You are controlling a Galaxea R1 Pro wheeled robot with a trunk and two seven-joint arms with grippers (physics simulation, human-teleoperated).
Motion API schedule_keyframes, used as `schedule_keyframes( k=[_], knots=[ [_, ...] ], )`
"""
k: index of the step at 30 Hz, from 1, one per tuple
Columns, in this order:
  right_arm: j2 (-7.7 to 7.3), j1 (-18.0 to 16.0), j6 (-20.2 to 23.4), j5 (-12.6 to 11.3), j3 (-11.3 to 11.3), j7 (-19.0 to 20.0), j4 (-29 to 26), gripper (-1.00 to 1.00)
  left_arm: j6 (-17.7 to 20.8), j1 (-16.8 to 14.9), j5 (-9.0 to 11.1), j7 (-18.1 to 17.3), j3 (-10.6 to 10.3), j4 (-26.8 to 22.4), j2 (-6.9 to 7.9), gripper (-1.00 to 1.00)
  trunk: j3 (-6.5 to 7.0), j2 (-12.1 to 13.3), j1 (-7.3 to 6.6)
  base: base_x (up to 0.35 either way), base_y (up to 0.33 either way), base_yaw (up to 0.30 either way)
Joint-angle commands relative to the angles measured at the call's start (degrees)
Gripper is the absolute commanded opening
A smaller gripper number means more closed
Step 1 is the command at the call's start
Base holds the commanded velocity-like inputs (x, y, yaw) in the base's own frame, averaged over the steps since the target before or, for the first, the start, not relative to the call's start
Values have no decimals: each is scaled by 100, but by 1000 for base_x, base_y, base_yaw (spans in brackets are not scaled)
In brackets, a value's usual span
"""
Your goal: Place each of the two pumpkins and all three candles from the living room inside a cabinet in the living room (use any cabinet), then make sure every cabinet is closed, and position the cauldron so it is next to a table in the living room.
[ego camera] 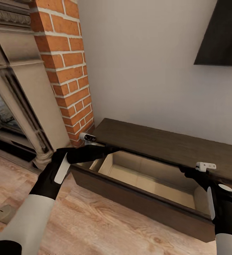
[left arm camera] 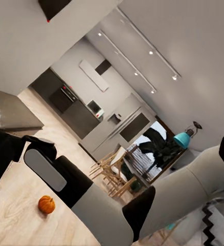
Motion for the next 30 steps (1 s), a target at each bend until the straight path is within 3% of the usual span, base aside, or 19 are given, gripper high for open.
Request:
schedule_keyframes(
  k=[1,6,17,24,26,27,29,30],
  knots=[
    [-1,0,-8,1,36,-3,19,100,-1,0,1,0,3,5,0,100,0,0,0,83,-124,285],
    [4,0,-56,1,269,-14,269,100,-43,0,9,-2,5,39,-11,100,0,0,0,196,-170,278],
    [1,0,-81,-6,306,36,358,100,-44,0,-3,-2,12,43,8,100,0,0,0,308,-141,24],
    [20,0,-81,0,322,34,371,100,-42,0,0,-2,14,40,193,100,0,0,0,264,-73,172],
    [359,0,-75,77,319,10,363,100,-40,0,1,-2,14,35,206,100,0,0,0,23,-3,284],
    [421,0,-74,165,321,11,366,100,-41,0,-2,-2,14,30,205,100,0,0,0,7,-1,287],
    [615,0,-77,604,416,25,386,100,-43,0,-10,-2,14,28,207,100,0,0,0,3,0,288],
    [641,0,-76,654,450,26,387,100,-41,0,-11,0,14,30,208,100,0,0,0,1,0,288]
  ],
)
